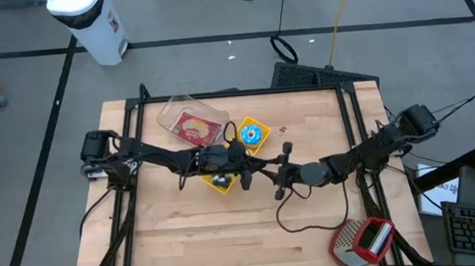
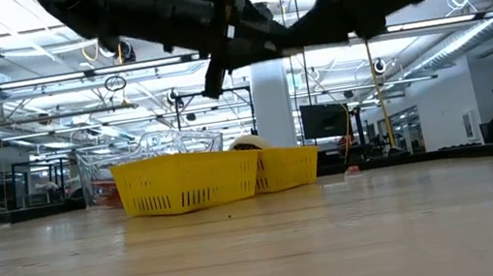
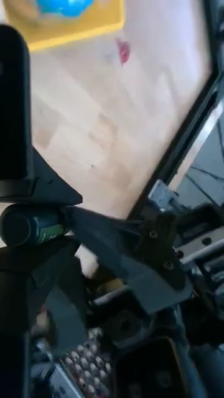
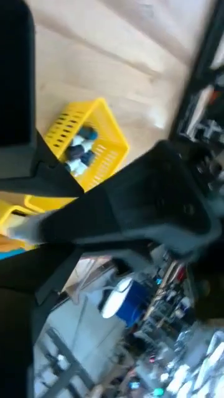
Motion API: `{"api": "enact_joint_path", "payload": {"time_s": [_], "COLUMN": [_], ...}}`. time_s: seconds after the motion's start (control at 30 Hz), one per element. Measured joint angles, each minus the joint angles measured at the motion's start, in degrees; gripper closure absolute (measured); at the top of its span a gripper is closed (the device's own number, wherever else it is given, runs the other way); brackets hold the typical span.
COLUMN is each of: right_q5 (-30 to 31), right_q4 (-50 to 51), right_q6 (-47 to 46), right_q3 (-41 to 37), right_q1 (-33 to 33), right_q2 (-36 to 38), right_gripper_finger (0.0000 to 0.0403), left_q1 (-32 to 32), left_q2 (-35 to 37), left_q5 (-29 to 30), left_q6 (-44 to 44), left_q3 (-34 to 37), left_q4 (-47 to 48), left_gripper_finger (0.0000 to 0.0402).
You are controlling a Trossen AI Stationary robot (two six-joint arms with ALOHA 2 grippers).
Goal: Pick & Place Food Item
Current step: Put the green food coloring bottle into the bottom yellow bin
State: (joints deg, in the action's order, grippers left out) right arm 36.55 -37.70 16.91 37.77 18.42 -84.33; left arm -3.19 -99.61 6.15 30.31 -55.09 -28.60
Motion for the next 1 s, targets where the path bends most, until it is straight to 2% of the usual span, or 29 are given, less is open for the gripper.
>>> {"api": "enact_joint_path", "payload": {"time_s": [0.1,0.23,0.43,0.53,0.67,0.87,1.0], "right_q5": [1.0,0.9,0.9,1.2,1.2,1.4,1.3], "right_q4": [2.5,7.1,10.5,8.9,7.3,3.1,1.4], "right_q6": [-2.4,-5.1,-7.6,-8.2,-10.3,-11.8,-11.8], "right_q3": [-0.2,-0.3,-4.2,-7.2,-10.9,-15.6,-16.5], "right_q1": [0.9,2.0,2.3,2.2,1.9,1.4,0.3], "right_q2": [2.3,7.9,16.9,20.5,24.3,26.4,26.4], "right_gripper_finger": [0.0265,0.0251,0.0253,0.0257,0.0262,0.0263,0.0264], "left_q1": [0.1,-1.6,-6.3,-8.1,-9.5,-9.2,-8.9], "left_q2": [2.5,5.0,6.8,8.5,9.4,8.5,8.5], "left_q5": [2.5,9.5,17.4,21.1,25.5,26.6,26.4], "left_q6": [-1.8,-3.8,-7.3,-7.8,-7.4,-4.9,-4.2], "left_q3": [0.2,1.1,5.3,9.6,15.9,23.2,25.5], "left_q4": [4.5,9.1,6.5,7.2,3.4,-4.8,-5.8], "left_gripper_finger": [0.0339,0.0339,0.0341,0.0341,0.0341,0.0343,0.0343]}}
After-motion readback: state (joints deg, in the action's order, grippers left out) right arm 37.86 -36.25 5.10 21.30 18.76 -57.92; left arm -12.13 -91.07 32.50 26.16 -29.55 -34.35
